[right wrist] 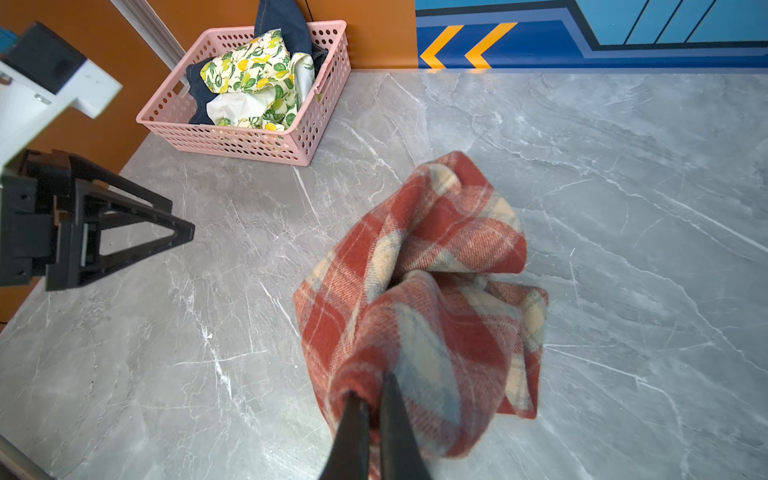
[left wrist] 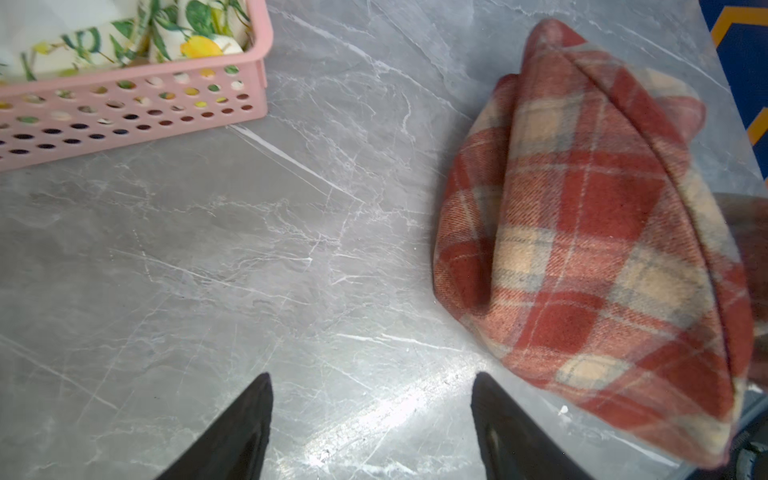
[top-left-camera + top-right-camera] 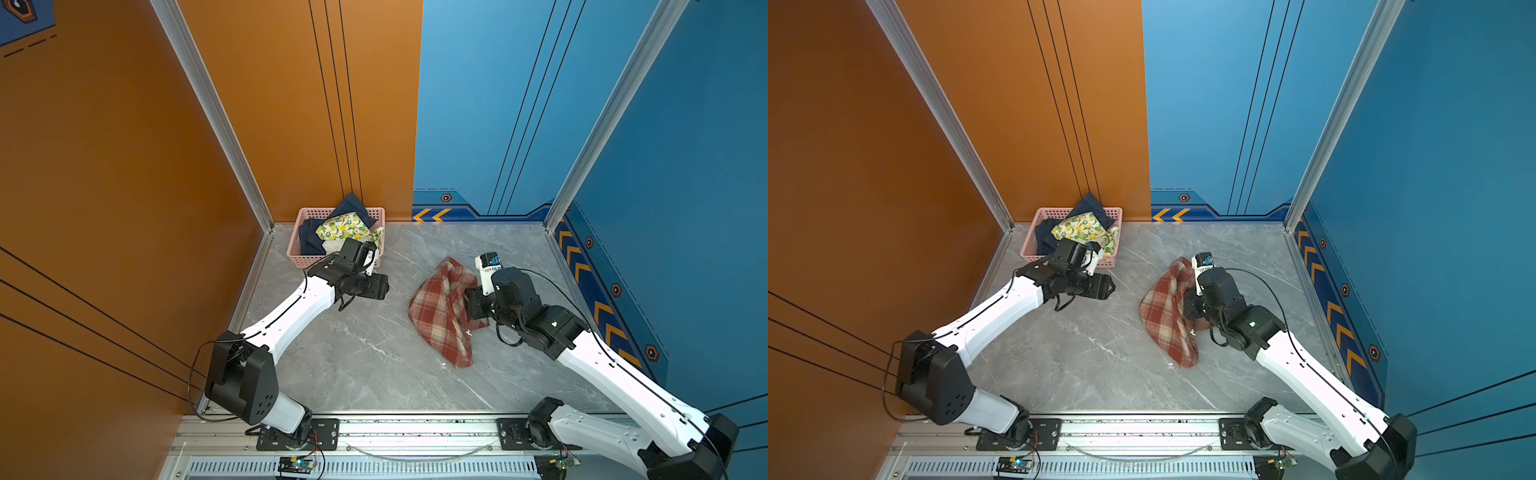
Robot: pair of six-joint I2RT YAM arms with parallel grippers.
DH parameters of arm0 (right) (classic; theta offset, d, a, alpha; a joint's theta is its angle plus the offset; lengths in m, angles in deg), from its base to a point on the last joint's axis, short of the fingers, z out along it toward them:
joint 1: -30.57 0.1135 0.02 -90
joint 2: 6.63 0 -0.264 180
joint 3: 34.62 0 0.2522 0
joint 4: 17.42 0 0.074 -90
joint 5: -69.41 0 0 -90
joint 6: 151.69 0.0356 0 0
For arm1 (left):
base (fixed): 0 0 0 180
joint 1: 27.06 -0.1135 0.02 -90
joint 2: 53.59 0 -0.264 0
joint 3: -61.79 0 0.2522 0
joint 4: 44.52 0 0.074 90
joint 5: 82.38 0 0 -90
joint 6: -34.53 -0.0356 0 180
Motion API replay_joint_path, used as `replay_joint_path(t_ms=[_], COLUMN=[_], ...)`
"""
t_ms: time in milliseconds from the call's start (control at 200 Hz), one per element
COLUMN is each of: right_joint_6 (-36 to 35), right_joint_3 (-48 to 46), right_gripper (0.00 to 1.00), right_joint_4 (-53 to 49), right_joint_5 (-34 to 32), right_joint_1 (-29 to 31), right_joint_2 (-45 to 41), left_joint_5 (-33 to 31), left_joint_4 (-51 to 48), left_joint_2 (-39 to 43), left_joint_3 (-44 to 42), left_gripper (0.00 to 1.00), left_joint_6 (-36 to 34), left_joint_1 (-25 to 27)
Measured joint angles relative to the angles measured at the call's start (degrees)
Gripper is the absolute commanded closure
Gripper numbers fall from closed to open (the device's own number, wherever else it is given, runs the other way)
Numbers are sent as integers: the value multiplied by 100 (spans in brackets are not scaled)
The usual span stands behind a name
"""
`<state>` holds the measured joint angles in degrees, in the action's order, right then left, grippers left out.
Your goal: Fold and stack the skirts
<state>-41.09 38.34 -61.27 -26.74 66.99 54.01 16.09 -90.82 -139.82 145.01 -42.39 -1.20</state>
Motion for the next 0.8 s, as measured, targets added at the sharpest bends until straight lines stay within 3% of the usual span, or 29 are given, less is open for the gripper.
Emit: replay_joint_path(t_ms=[295,801], right_joint_6=[-501,-1397], right_joint_3=[1856,4470], right_gripper=[100,100], right_joint_4=[-446,-1193], right_joint_5=[-181,-1141], right_joint_1=[0,-2], right_joint_2=[573,1270], left_joint_5=[216,566], left_joint_4=[175,557], left_joint_2=[129,525], left_joint_3=[-264,-343], left_gripper=[25,25], left_joint_6=[0,247], left_joint_1=[127,-37])
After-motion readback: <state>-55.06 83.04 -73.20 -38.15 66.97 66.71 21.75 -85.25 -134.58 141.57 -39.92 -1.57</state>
